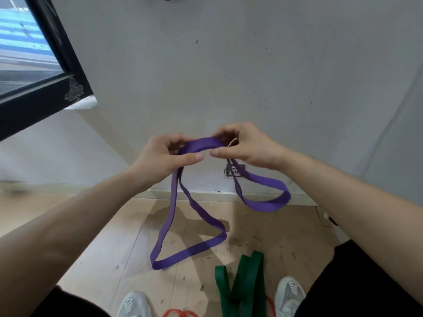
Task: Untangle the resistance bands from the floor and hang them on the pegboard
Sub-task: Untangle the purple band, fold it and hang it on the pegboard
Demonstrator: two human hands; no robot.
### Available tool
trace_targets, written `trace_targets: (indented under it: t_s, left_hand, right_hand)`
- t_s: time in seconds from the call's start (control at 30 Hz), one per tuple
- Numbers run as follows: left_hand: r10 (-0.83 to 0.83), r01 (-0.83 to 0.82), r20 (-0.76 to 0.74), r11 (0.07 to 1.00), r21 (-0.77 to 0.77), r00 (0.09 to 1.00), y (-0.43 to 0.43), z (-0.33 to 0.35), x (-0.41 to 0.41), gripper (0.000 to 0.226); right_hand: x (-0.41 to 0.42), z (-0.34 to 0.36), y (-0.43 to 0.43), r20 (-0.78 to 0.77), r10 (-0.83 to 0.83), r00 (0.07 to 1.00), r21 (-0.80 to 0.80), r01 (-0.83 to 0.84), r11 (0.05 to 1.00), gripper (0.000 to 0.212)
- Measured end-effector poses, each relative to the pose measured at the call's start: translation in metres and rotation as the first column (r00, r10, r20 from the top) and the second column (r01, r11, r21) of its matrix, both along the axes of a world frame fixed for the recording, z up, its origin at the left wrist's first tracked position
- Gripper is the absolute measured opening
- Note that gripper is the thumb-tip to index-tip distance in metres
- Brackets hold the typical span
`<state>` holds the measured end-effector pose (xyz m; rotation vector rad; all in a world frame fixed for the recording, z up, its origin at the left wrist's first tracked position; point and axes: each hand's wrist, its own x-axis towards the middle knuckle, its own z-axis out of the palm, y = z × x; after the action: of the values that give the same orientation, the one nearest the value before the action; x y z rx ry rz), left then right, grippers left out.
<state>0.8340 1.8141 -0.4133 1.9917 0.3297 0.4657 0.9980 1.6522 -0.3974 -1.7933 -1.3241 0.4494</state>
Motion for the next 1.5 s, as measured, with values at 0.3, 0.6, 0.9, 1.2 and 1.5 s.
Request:
trace_targets:
  t_s: [0.3, 0.6, 0.9, 1.2, 1.5]
  left_hand:
    - [-0.155, 0.155, -0.182, 0.988, -0.011, 0.971, -0.023, -0.033, 0.017, 0.034]
    - [-0.07, 0.066, -0.157, 0.997, -0.032, 0.985, -0.009, -0.041, 0.023, 0.022]
    - [0.066, -0.059, 0.061, 0.992, -0.116, 0.996, 0.003, -0.01, 0.028, 0.021]
    - [-0.025, 0.021, 0.142, 0.999, 0.029, 0.989, -0.02, 0.021, 0.04, 0.025]
    - [-0.032, 0.025, 0.085, 0.996, 0.082, 0.996, -0.019, 0.028, 0.035, 0.034]
  right_hand:
    - [0.014, 0.024, -0.023, -0.179, -0.023, 0.983, 0.294, 0.076, 0.953, 0.022]
    - [0.048, 0.017, -0.038, -0.332, -0.1, 0.938, 0.337, 0.217, 0.916, 0.02]
    - [0.093, -0.022, -0.067, -0.161, -0.1, 0.982, -0.188, 0.069, 0.98, 0.024]
    - [0.048, -0.045, -0.032, -0.089, 0.058, 0.994, -0.356, -0.086, 0.931, 0.032]
    - [0.006, -0.015, -0.011, -0.254, 0.039, 0.966, 0.133, -0.005, 0.991, 0.026]
